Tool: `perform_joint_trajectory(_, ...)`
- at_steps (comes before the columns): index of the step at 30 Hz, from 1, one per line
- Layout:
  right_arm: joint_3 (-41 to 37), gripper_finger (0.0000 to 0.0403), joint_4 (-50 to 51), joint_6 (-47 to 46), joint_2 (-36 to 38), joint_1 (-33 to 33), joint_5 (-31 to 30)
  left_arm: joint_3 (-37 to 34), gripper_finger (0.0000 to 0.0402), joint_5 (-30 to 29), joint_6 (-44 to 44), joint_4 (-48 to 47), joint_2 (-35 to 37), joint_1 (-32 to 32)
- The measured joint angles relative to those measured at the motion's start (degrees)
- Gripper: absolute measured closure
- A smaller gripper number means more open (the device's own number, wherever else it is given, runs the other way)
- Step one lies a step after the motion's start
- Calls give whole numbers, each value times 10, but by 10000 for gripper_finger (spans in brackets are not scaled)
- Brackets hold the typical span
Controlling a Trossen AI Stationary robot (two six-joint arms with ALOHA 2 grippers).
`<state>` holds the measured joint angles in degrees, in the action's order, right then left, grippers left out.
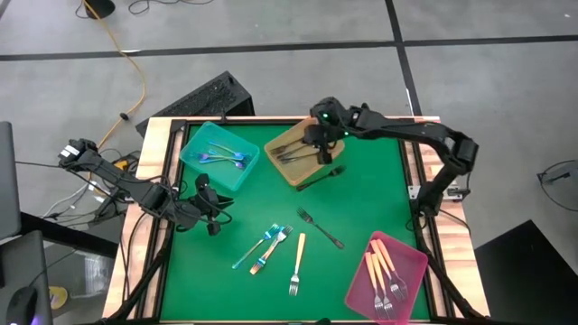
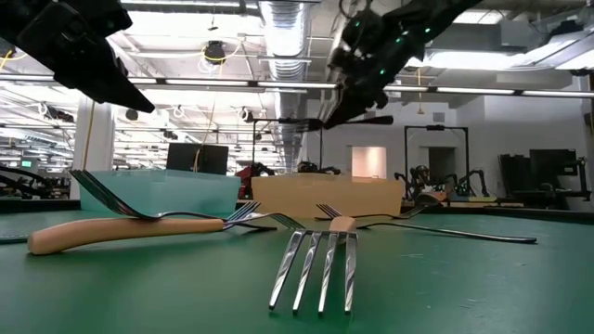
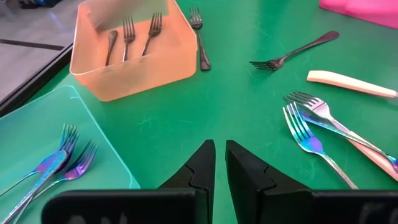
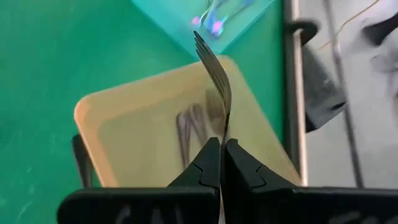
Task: Sort silverware by color (type)
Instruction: Put the black fork into the yellow bin
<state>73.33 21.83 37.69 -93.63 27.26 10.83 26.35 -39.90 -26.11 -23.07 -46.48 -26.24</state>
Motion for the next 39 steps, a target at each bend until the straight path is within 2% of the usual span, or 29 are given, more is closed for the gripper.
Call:
perform_joint_trajectory(3,13,377,4,2,-29,2,20,0,377,1,0,-3,0,0)
perform_joint_trajectory(7,12,377,-21,-34,-64,22,125,0,377,1,1,-3,0,0)
perform_joint_trajectory(11,10,377,-33,-56,-88,43,152,0,377,1,1,-4,0,0)
perform_joint_trajectory(14,-4,377,-80,-71,-92,59,228,0,377,1,1,-5,0,0)
perform_joint_trajectory(15,-10,377,-95,-77,-91,64,236,0,377,1,1,-5,0,0)
perform_joint_trajectory(21,-46,377,-195,-126,-91,84,267,0,377,1,1,-6,0,0)
perform_joint_trajectory(26,-73,377,-214,-124,-91,81,261,0,377,-1,1,-6,0,0)
perform_joint_trajectory(39,-147,377,-375,-182,-91,86,267,0,377,-8,2,-5,0,0)
